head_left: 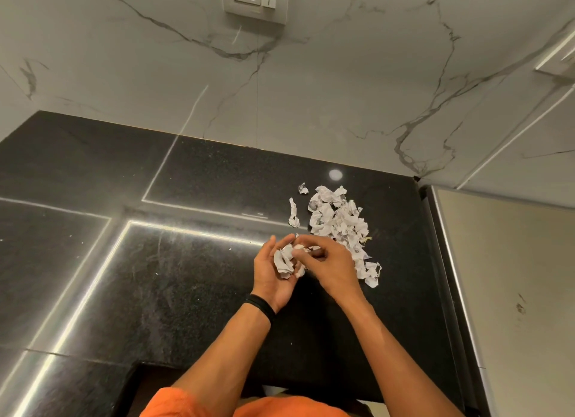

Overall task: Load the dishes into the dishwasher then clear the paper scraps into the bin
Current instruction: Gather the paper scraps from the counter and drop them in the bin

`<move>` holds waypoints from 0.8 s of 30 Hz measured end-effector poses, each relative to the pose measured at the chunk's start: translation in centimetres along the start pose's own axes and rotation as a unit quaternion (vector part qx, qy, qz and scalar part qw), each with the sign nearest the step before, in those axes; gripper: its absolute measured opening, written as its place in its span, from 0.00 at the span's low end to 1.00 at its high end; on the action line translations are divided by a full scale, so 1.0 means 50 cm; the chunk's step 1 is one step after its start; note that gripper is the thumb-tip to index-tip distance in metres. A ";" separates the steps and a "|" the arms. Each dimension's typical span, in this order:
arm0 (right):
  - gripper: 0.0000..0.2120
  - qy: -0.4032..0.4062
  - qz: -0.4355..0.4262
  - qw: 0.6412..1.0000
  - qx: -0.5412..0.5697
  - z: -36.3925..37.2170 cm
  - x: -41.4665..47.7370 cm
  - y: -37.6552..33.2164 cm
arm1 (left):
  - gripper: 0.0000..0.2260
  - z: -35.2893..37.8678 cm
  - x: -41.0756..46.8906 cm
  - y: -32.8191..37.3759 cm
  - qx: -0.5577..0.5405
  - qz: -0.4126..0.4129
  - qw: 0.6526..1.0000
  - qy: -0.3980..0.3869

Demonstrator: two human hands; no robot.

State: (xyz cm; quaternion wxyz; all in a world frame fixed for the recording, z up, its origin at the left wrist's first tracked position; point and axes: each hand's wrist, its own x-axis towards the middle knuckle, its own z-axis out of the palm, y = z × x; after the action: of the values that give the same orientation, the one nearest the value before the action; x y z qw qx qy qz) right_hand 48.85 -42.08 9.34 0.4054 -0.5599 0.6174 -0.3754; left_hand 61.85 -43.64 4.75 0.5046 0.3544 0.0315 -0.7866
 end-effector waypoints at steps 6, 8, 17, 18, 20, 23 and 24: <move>0.06 0.082 0.002 0.997 -0.012 -0.026 0.029 0.025 | 0.17 0.008 -0.006 0.004 -0.080 -0.010 0.997 -0.004; 0.07 0.060 0.010 0.994 -0.087 -0.034 0.030 0.044 | 0.17 0.002 -0.004 0.011 -0.088 -0.005 0.996 0.009; 0.14 -0.031 -0.064 0.943 -0.326 0.002 0.019 0.094 | 0.19 -0.006 -0.007 0.030 -0.132 0.026 0.990 0.041; 0.14 -0.032 -0.073 0.939 -0.334 0.004 0.018 0.096 | 0.20 -0.006 -0.006 0.031 -0.134 0.028 0.990 0.041; 0.11 -0.036 -0.096 0.928 -0.358 0.010 0.018 0.097 | 0.20 -0.006 -0.006 0.032 -0.138 0.031 0.989 0.044; 0.08 -0.050 -0.132 0.906 -0.398 0.021 0.011 0.097 | 0.20 -0.007 -0.004 0.030 -0.136 0.031 0.989 0.048; 0.08 -0.046 -0.136 0.904 -0.403 0.024 0.008 0.097 | 0.20 -0.007 -0.003 0.030 -0.134 0.031 0.989 0.050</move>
State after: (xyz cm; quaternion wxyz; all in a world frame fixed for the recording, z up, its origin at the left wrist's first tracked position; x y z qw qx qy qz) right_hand 48.06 -42.06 4.39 0.1185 -0.7708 0.6143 -0.1202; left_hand 63.28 -44.10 5.05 0.5693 0.3232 0.1504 -0.7408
